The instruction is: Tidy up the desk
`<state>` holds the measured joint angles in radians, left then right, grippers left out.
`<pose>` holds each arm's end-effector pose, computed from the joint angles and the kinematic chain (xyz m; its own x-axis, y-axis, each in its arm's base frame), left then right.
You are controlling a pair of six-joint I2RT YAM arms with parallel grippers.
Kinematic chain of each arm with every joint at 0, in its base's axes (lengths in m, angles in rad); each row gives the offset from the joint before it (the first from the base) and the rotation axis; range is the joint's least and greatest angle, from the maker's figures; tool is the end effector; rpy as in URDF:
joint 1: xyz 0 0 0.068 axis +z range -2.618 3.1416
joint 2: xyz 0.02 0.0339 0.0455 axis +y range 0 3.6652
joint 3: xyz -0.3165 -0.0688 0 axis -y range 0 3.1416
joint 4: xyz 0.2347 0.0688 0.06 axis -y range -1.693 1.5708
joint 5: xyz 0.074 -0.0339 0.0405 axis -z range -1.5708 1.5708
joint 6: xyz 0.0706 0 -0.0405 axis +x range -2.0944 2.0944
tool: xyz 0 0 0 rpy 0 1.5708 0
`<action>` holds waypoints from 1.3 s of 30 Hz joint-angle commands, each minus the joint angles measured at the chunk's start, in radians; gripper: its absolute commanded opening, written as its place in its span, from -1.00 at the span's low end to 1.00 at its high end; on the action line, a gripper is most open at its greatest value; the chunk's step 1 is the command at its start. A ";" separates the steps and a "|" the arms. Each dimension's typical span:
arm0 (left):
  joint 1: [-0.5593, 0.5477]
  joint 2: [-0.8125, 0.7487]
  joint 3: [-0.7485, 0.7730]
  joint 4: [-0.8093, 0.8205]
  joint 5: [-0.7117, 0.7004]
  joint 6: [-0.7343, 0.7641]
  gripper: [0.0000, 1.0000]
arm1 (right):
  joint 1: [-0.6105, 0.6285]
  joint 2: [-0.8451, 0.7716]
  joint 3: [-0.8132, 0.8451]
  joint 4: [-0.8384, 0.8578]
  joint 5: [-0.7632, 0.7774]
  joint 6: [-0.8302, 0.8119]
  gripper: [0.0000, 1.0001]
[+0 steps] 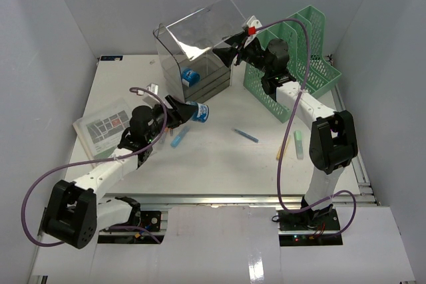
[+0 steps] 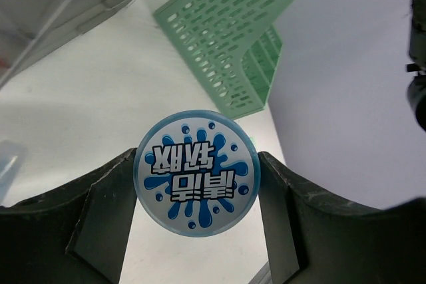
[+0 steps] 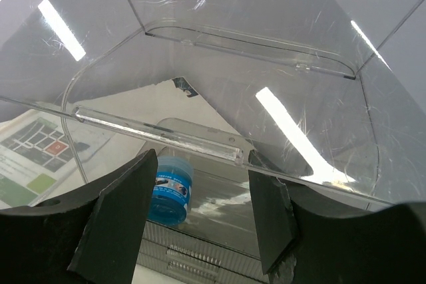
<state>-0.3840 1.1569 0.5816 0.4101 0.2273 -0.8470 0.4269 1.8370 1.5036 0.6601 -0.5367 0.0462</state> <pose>0.2380 -0.1133 0.3024 -0.5289 -0.5737 -0.6254 0.2639 0.5892 -0.7636 0.4149 0.2284 0.4420 0.2550 0.1596 -0.9537 -0.8093 0.5750 -0.1202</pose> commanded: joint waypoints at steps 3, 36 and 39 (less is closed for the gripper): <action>-0.136 0.112 0.005 0.420 -0.265 0.012 -1.00 | 0.012 -0.054 0.058 0.040 0.008 0.017 0.27; -0.326 0.703 0.503 0.868 -0.666 0.944 -1.00 | 0.021 -0.047 0.115 -0.037 -0.014 0.003 0.25; -0.326 0.748 0.541 0.875 -0.698 0.972 -1.00 | 0.021 -0.044 0.120 -0.036 -0.015 0.009 0.25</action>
<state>-0.7071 1.8931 1.0388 1.1863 -0.4164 0.0467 0.4416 1.8313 1.5643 0.5820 -0.5459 0.0477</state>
